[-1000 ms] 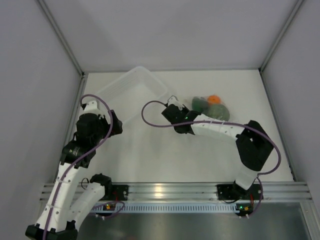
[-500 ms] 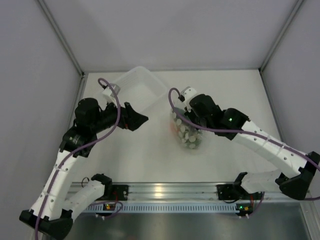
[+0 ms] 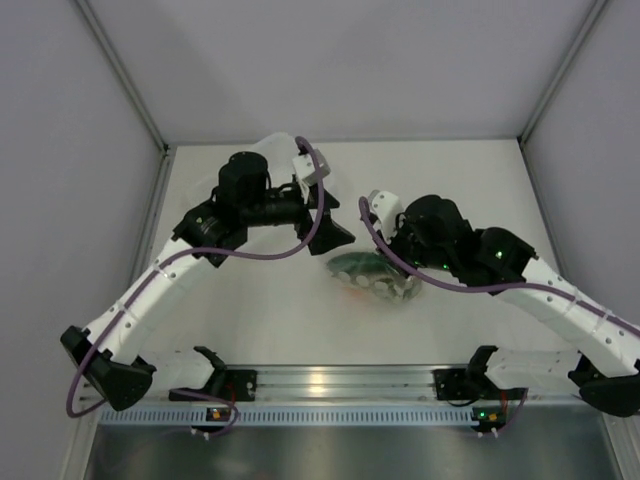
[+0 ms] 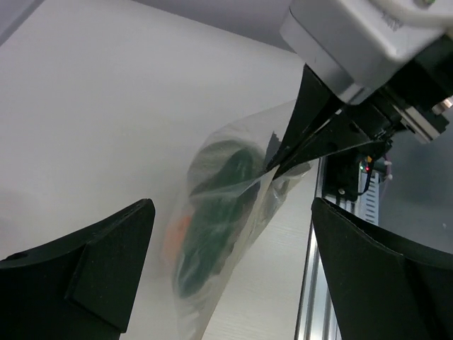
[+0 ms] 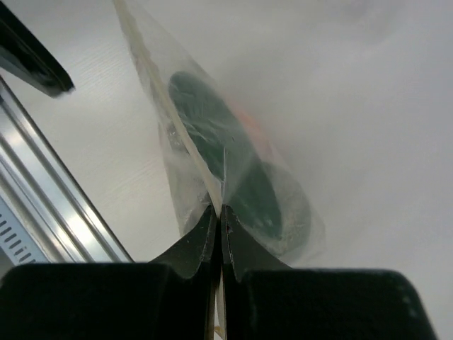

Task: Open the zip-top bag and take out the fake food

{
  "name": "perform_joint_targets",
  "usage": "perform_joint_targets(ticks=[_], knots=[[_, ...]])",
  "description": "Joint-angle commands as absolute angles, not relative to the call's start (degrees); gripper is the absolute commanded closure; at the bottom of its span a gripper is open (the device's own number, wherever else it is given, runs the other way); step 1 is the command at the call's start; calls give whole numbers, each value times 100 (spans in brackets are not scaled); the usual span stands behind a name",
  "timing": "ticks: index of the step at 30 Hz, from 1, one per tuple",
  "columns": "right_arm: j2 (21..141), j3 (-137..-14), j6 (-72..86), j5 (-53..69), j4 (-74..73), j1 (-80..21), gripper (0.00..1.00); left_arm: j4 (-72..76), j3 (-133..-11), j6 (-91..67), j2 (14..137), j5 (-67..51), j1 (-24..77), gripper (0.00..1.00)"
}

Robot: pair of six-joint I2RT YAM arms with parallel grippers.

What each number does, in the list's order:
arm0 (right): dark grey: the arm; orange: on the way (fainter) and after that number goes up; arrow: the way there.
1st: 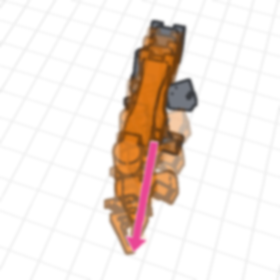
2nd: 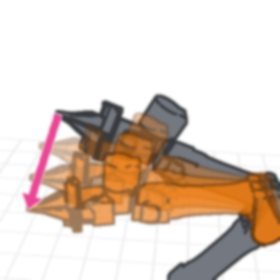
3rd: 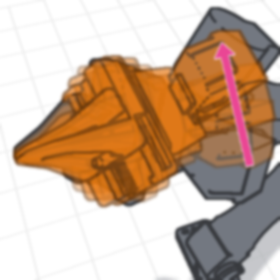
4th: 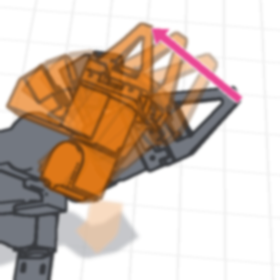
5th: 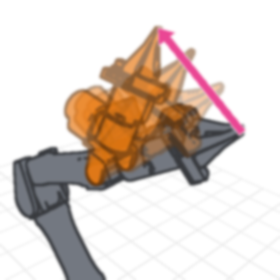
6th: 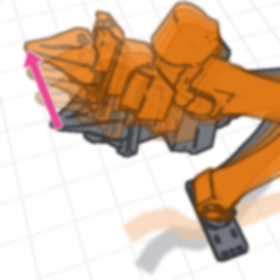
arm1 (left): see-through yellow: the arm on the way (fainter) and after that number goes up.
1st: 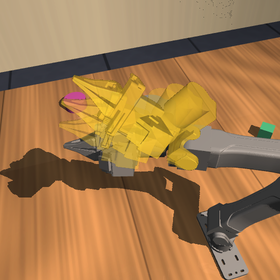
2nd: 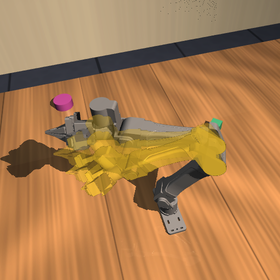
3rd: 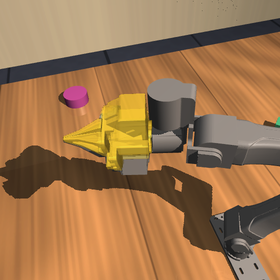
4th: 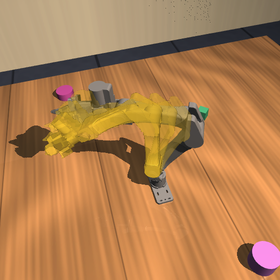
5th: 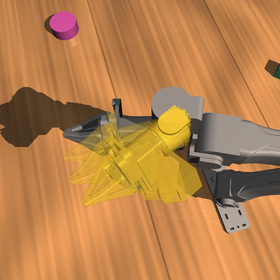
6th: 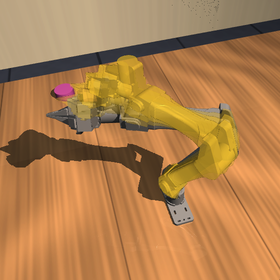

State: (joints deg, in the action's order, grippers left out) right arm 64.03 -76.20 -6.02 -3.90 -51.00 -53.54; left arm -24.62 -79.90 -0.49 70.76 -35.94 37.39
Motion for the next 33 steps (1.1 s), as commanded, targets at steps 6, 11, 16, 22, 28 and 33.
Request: perform_joint_targets(ticks=[6,11,16,22,28,33], knots=[[5766,-7892,-791,351,-4623,-5458,100,-2206,-8060,843,7347,-4976,4271,1],[5660,-8007,-844,615,-4570,-5458,100,-2171,-8077,1011,7506,-3703,4930,4],[5511,-8077,-896,729,-4588,-5458,100,-1995,-8033,1160,7454,-3111,5326,6],[5335,-8094,-782,501,-4421,-5458,100,-1995,-7875,1073,7374,-3700,5405,20],[5265,-8165,-800,501,-4351,-5467,100,-1995,-7831,1072,7506,-3024,5493,44],[5247,-8209,-791,527,-4394,-5458,100,-1960,-7875,1081,7445,-2936,5511,97]])
